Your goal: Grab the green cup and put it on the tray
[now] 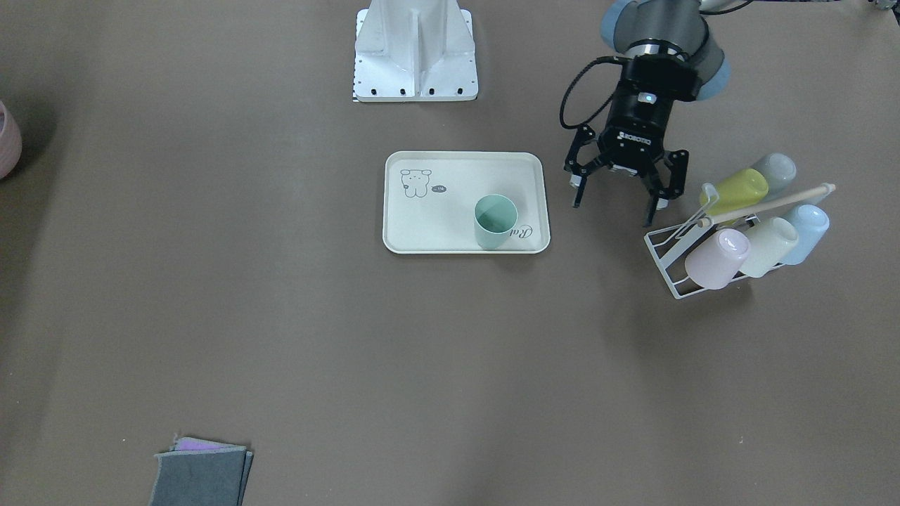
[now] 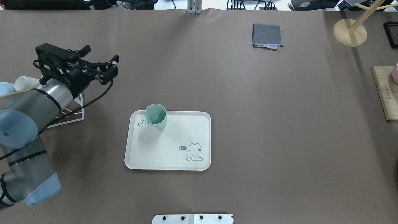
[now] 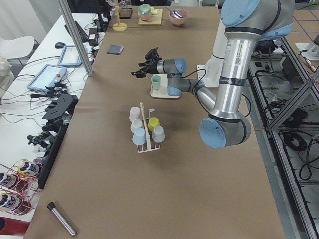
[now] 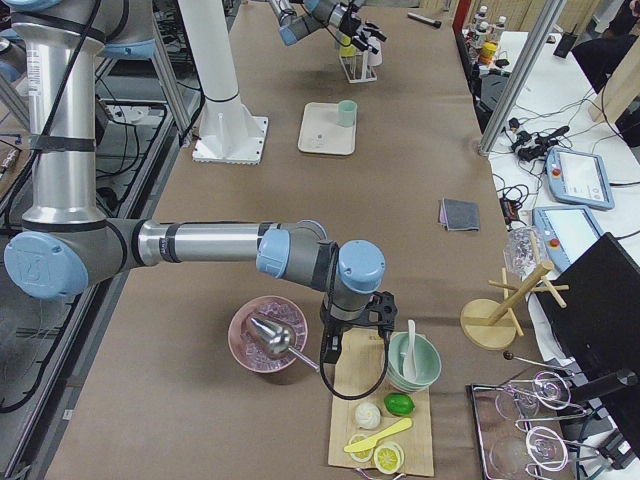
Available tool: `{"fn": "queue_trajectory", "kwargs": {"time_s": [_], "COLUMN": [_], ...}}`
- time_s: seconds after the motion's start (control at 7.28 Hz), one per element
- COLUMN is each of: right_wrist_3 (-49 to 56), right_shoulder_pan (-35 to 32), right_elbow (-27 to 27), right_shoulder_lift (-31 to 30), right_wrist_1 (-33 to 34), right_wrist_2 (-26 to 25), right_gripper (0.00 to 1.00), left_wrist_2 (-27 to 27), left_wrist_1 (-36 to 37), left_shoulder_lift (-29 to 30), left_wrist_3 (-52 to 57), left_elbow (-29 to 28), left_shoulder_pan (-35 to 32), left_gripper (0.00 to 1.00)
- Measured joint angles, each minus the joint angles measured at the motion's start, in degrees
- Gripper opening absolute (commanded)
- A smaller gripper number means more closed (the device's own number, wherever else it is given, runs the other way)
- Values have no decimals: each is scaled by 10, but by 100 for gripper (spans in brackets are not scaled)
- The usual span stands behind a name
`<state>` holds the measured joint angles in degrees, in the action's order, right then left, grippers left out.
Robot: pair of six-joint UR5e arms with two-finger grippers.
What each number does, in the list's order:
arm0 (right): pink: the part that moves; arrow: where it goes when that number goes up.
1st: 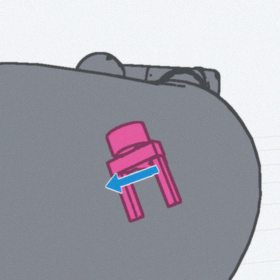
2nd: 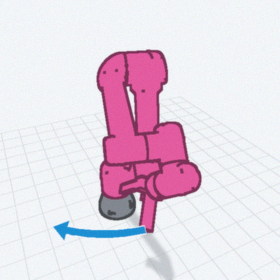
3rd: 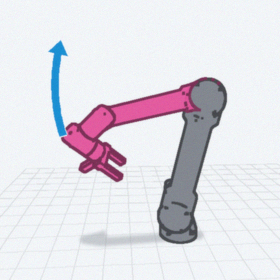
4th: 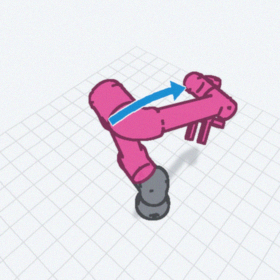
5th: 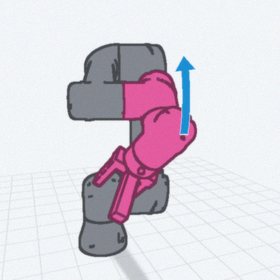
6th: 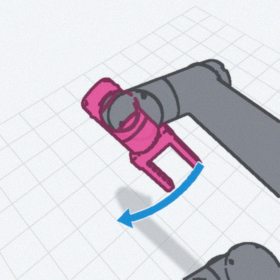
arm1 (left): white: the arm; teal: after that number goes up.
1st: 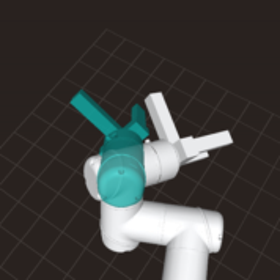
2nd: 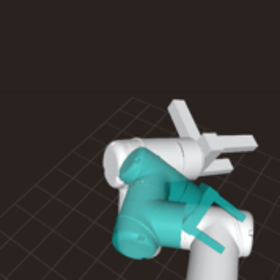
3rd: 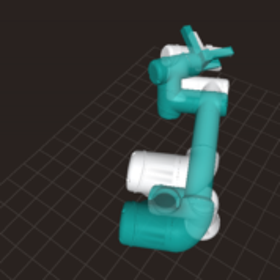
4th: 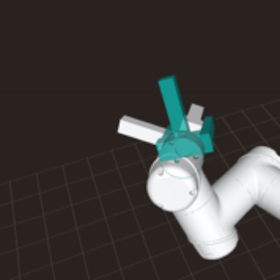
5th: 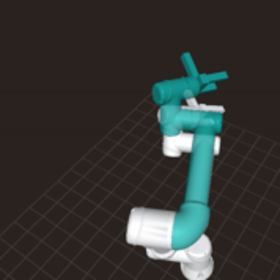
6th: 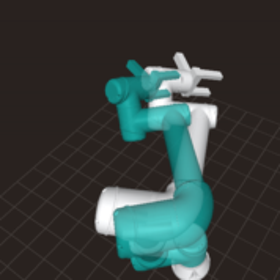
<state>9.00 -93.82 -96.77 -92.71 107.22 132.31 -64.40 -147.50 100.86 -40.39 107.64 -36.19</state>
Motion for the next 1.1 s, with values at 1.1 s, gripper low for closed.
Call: {"fn": "queue_trajectory", "kwargs": {"time_s": [1.1], "right_wrist_3": [1], "right_shoulder_pan": [-1], "right_elbow": [14], "right_shoulder_lift": [19], "right_wrist_1": [-1], "right_wrist_2": [5], "right_gripper": [100], "left_wrist_2": [-601], "left_wrist_1": [326], "left_shoulder_lift": [1], "left_wrist_3": [95], "left_elbow": [-145], "left_shoulder_pan": [-463], "left_gripper": [98]}}
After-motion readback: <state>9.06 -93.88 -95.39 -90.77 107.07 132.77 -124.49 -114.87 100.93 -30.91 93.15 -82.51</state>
